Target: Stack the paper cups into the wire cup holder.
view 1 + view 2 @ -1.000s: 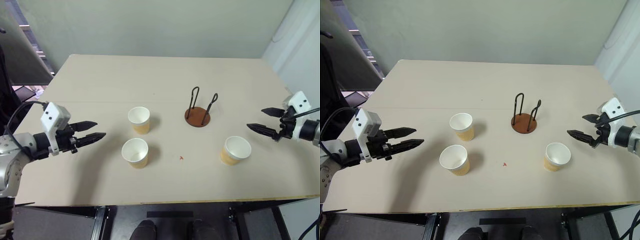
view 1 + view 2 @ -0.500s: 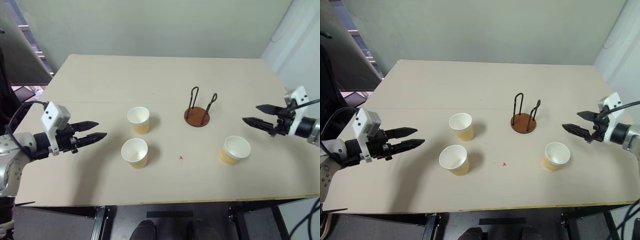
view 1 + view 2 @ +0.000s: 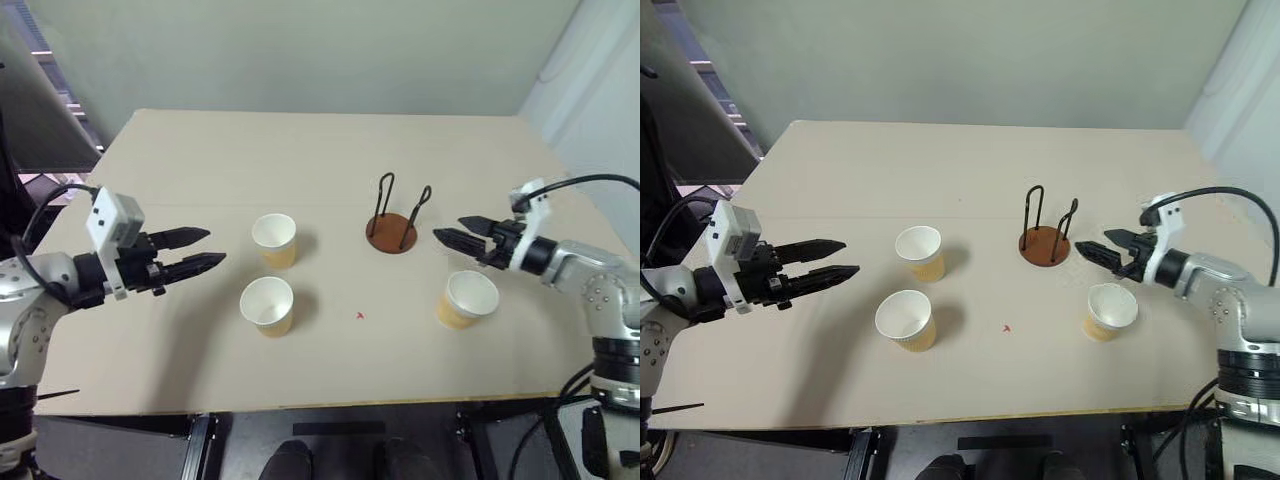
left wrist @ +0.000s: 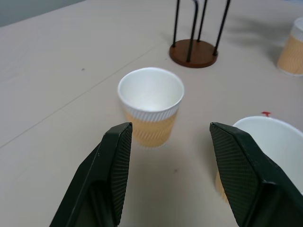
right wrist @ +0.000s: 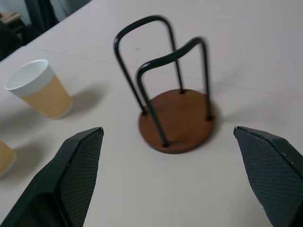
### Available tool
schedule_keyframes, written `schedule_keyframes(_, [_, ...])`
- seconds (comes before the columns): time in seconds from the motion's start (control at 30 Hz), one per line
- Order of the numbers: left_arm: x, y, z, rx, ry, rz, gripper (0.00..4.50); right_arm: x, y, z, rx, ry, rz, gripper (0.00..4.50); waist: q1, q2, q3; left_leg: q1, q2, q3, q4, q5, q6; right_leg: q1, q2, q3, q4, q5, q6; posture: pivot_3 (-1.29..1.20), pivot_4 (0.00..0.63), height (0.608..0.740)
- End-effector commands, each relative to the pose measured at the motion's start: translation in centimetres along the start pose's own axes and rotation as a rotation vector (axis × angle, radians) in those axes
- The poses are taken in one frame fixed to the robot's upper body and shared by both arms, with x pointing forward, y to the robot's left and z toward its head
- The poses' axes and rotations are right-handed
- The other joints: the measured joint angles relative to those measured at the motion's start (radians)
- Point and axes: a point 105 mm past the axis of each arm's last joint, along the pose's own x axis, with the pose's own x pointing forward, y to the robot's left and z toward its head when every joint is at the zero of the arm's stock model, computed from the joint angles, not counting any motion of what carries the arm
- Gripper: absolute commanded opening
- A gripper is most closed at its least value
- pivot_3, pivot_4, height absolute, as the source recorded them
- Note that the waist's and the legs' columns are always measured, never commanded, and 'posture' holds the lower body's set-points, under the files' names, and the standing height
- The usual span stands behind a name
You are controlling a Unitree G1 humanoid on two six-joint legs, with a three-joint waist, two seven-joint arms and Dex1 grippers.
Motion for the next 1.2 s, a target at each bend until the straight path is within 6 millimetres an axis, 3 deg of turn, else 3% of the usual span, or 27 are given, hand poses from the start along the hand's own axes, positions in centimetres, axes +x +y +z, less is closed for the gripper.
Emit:
schedule_keyframes(0.03, [0.0,-0.6,1.7,0.045,-0.043,-0.016,2.78,1.4,1.0,1.4,-0.039,-0.038,0.016,4.5,-0.002,0.0,0.0,0.0,0.0,0.0,0.0,0.0,0.0,0.0,0.0,0.0,0.0,0.0,0.0,0.0,0.15,0.74])
schedule_keyframes(0.6, [-0.4,-1.6,1.8,0.046,-0.043,-0.002,2.78,6.5,1.1,1.3,-0.019,-0.071,0.036,4.5,-0.002,0.0,0.0,-0.001,0.001,-0.001,-0.001,0.0,-0.001,-0.002,0.0,0.0,0.0,0.001,-0.001,0.0,0.15,0.74])
schedule_keyframes(0.83, [-0.6,-1.7,1.6,0.044,-0.038,0.009,2.82,6.4,1.8,1.7,-0.035,-0.081,0.089,2.13,-0.001,0.0,0.0,-0.002,0.001,-0.001,-0.002,0.0,-0.001,-0.003,0.0,0.0,-0.001,0.001,-0.001,0.0,0.15,0.74])
schedule_keyframes(1.0, [-0.4,-1.7,1.5,0.042,-0.032,0.002,2.82,5.5,3.9,0.6,-0.081,-0.016,0.205,0.26,-0.001,0.0,0.0,-0.002,0.001,0.0,-0.003,0.0,-0.001,-0.003,0.0,0.0,-0.001,0.001,-0.001,0.0,0.15,0.74])
schedule_keyframes(1.03, [-0.4,-1.7,1.6,0.042,-0.032,-0.003,2.82,5.3,4.5,0.2,-0.096,0.008,0.233,0.04,-0.001,0.0,0.0,-0.002,0.001,0.0,-0.003,0.0,-0.001,-0.003,0.0,-0.001,-0.001,0.001,-0.001,0.0,0.15,0.74])
schedule_keyframes(1.2, [0.3,-2.4,1.9,0.051,-0.019,-0.074,2.82,2.7,9.3,-2.9,-0.169,0.13,0.431,0.04,0.001,-0.001,-0.001,-0.002,0.001,0.002,-0.003,0.0,-0.002,-0.001,0.0,-0.002,-0.001,0.0,-0.002,0.0,0.15,0.74])
